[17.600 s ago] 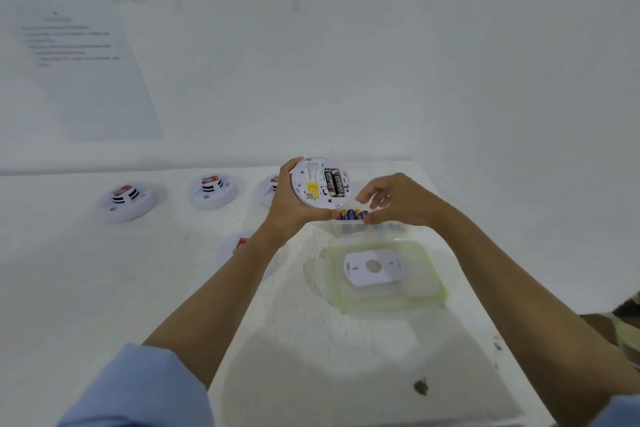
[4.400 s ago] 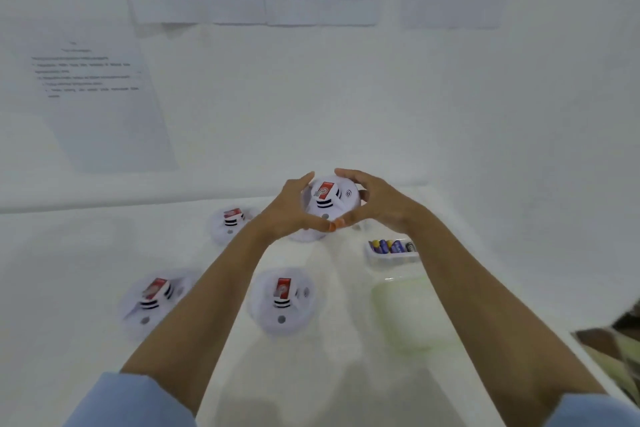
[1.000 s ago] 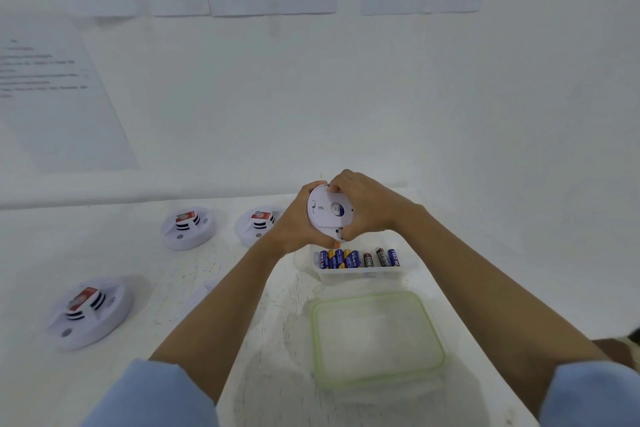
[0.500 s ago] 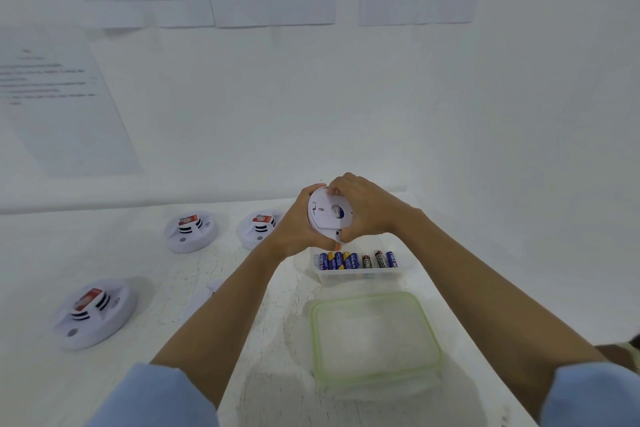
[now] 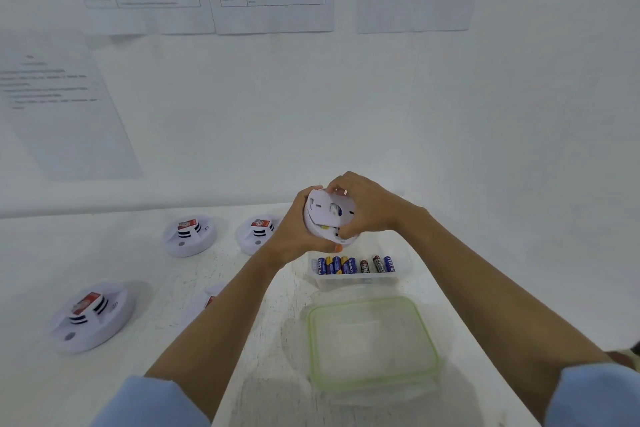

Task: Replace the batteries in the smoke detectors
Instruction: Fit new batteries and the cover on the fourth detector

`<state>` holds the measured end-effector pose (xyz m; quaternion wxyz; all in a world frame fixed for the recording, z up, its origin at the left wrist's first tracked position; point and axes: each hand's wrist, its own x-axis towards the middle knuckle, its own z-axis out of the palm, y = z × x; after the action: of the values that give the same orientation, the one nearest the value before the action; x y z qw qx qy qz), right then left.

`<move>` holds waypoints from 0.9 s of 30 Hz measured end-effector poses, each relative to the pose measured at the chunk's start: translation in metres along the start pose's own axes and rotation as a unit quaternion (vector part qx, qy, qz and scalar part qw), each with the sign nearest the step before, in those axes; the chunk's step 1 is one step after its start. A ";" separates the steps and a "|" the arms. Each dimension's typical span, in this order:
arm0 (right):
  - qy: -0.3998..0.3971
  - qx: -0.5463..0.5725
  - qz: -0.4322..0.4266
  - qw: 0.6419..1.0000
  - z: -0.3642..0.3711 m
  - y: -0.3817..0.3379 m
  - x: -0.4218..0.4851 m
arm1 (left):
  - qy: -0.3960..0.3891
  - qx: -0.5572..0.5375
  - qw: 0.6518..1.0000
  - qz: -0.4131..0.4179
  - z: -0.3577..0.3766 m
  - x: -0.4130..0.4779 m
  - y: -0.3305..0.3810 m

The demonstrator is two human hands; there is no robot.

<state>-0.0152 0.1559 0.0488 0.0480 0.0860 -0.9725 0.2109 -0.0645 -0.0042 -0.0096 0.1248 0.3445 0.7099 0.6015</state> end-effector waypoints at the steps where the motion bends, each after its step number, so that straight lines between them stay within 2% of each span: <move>1: 0.001 0.002 -0.001 1.000 0.000 0.000 0.000 | 0.002 -0.001 1.000 -0.002 0.000 -0.001 0.000; 15: 0.013 0.058 0.030 0.998 0.001 -0.006 -0.037 | 0.009 -0.004 1.000 -0.008 -0.004 -0.022 -0.002; 21: -0.014 0.097 0.063 0.993 0.016 -0.008 -0.074 | 0.039 0.017 0.999 -0.005 -0.005 -0.040 -0.003; 27: -0.076 0.102 0.079 0.989 0.041 -0.004 -0.118 | 0.070 0.034 0.997 -0.006 -0.001 -0.060 -0.001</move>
<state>0.0993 0.1524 -0.0021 -0.0518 0.0286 -0.9505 0.3050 -0.0219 -0.0435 -0.0240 0.0667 0.3015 0.7388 0.5990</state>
